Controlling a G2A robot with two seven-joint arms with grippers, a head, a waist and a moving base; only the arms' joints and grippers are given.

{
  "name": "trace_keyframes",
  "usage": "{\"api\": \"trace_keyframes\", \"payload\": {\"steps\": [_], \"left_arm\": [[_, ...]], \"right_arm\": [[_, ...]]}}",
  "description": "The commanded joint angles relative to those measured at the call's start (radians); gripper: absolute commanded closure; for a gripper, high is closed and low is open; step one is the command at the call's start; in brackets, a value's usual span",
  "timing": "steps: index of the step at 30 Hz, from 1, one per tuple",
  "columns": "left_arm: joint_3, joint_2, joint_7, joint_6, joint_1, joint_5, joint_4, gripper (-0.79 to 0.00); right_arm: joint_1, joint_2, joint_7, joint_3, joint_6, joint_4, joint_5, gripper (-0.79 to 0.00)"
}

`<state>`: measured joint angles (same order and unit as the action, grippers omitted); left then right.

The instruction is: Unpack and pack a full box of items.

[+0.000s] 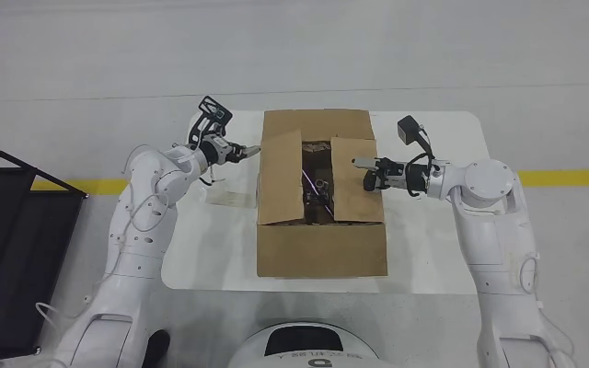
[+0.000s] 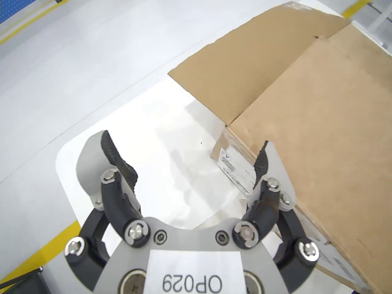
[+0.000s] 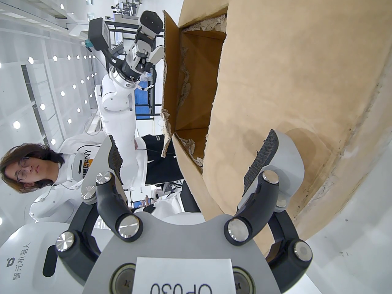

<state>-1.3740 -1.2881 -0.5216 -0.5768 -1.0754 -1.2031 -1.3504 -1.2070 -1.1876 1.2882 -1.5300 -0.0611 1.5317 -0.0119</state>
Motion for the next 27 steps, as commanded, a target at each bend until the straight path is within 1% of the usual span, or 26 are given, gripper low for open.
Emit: {"api": "trace_keyframes", "payload": {"steps": [1, 16, 20, 22, 27], "left_arm": [[0.0, 0.0, 0.0, -0.001, 0.0, -0.001, 0.0, -0.785], [0.004, 0.0, 0.006, -0.007, -0.004, 0.004, -0.002, -0.785], [0.054, -0.001, 0.045, -0.032, -0.026, -0.034, -0.011, -0.785], [0.074, -0.001, 0.049, -0.037, -0.022, -0.052, -0.005, -0.785], [0.116, -0.005, 0.047, -0.033, 0.008, -0.055, 0.049, -0.785]], "right_arm": [[0.0, 0.0, 0.0, 0.0, 0.0, 0.0, 0.0, -0.785], [0.0, 0.0, 0.0, 0.0, 0.0, 0.0, 0.0, -0.785], [0.0, 0.0, 0.0, 0.0, 0.0, 0.0, 0.0, -0.785], [0.0, 0.0, 0.0, 0.0, 0.0, 0.0, 0.0, -0.785], [0.0, 0.0, 0.0, 0.0, 0.0, 0.0, 0.0, -0.785]]}}
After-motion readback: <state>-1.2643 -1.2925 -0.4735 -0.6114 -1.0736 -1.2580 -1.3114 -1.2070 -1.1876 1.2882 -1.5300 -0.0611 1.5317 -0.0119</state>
